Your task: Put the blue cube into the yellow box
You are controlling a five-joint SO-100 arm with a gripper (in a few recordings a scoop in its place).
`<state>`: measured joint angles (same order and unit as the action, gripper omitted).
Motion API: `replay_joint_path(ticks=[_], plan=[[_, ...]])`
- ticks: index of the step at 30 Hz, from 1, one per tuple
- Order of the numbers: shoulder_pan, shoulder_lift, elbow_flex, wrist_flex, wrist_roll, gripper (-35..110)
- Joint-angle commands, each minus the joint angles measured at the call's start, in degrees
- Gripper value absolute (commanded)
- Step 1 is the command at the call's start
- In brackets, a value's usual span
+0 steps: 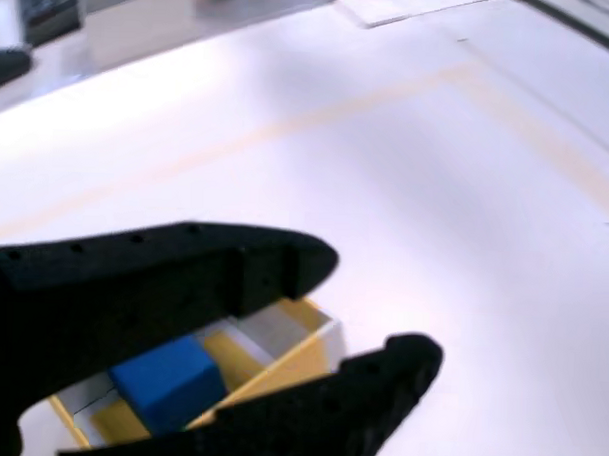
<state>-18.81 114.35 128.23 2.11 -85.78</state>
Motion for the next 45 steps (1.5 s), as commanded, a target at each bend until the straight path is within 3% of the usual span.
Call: replay_joint_path(ticks=[1,25,33,39,45], plan=[[3.34,12.83,1.85,5.98,0.53,11],[17.05,66.09,51.94,38.85,-5.45,4],[15.03,77.34,51.94,64.16,-5.45,0],[16.17,77.08,51.94,75.76,-8.26,0],[17.05,77.17,51.94,75.59,-5.45,1]])
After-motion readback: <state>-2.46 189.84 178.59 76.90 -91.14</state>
